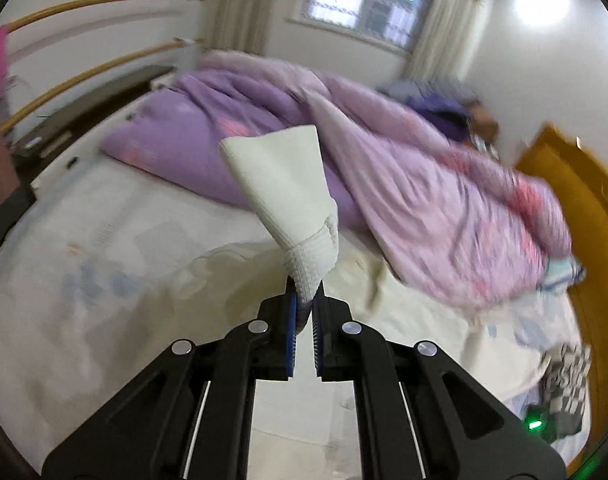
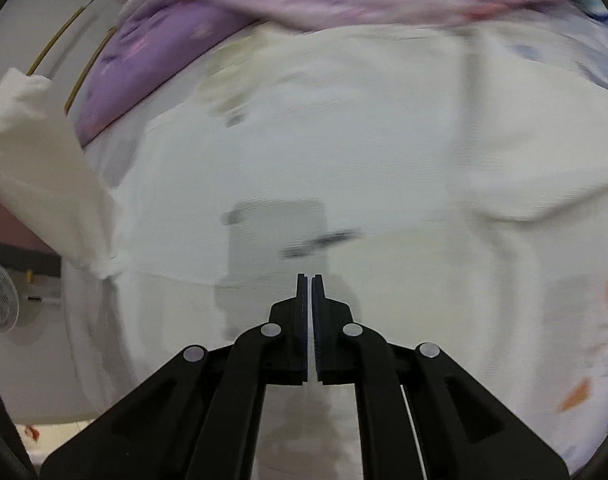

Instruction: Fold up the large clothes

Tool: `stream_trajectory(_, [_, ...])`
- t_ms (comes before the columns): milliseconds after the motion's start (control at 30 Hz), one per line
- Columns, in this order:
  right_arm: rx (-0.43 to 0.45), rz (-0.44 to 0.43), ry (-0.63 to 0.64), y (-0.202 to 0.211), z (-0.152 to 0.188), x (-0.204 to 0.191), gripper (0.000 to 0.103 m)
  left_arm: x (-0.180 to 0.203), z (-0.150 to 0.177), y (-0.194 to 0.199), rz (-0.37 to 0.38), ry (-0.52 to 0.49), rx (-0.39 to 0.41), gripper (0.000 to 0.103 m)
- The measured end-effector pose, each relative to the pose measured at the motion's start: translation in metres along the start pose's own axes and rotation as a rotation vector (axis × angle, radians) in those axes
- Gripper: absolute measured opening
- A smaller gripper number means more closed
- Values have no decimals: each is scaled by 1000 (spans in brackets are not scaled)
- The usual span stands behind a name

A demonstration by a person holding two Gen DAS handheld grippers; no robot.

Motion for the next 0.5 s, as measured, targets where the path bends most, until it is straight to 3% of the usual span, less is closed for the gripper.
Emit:
stream_trajectory(100, [12,34,-38,31,-1,60,4,54,31,-49,7,-38,-84,6])
stream_trajectory(167, [20,59,-60,48,-2,97,4,98,63,-90,-41,-93,-158,6])
stream_trajectory(267, [36,85,-96,70,-3,146,4,131,97,-133,-67,-121,-247,6])
stream_trajectory(500, [51,104,-212,78,-7,227,4,184,139,-172,-65,-223,-309,6])
Point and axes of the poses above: each gripper's, at about its wrist camera, not at the fingertips, and y roughly against the way its jaws point, x to its right, z to its underside, the point moved 1 cm from there along -y, roughly the way its jaws point, and after that the axes turned 5 degrees about -x, right-handed, at the moved point
